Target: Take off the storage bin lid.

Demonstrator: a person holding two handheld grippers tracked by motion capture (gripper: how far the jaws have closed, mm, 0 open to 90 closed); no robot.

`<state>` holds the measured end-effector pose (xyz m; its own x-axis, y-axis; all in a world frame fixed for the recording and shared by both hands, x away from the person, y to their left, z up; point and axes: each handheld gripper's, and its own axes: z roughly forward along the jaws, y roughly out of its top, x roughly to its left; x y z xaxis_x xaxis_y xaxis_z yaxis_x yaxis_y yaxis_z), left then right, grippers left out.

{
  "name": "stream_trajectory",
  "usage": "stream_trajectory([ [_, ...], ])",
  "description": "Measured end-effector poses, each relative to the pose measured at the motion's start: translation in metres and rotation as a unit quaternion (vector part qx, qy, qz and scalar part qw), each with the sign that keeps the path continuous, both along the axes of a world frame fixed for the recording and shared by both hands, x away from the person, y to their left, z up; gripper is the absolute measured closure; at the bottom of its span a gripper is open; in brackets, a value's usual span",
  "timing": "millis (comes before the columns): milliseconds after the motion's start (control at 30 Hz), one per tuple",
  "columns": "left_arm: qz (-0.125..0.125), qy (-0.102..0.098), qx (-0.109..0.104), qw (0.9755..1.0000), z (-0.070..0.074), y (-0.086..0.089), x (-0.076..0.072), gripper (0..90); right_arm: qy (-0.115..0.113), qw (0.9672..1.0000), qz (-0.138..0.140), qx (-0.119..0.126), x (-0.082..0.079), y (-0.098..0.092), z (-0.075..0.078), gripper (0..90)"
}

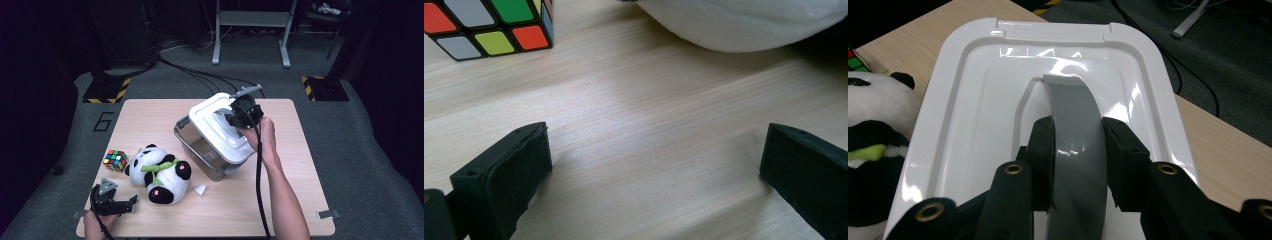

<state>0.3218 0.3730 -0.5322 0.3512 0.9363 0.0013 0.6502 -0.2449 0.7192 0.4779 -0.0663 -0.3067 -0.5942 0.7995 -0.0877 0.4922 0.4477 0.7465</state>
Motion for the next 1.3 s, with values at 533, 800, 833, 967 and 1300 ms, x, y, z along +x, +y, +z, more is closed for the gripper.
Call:
stream_trajectory([
  [533, 0.006, 0.003, -0.003, 1.0000, 0.000, -0.002, 0.001, 0.2, -0.001, 0.9990, -0.044, 0.005, 0.002, -0.039, -0.001, 67.2],
  [800, 0.009, 0.000, -0.005, 0.9999, 0.000, -0.003, 0.001, 0.2, -0.005, 0.9979, -0.065, 0.005, 0.000, -0.058, 0.002, 67.2],
  [833, 0.009, 0.000, -0.005, 0.9999, 0.000, -0.003, 0.001, 0.3, -0.004, 0.9976, -0.068, 0.007, -0.001, -0.059, 0.002, 67.2],
  [967, 0.007, 0.000, -0.001, 1.0000, 0.000, -0.002, 0.001, 0.3, -0.005, 0.9969, -0.078, 0.006, 0.000, -0.067, 0.000, 67.2],
  [1300, 0.007, 0.000, -0.001, 1.0000, 0.000, -0.002, 0.001, 0.3, -0.006, 0.9944, -0.105, 0.009, 0.001, -0.086, -0.004, 67.2],
])
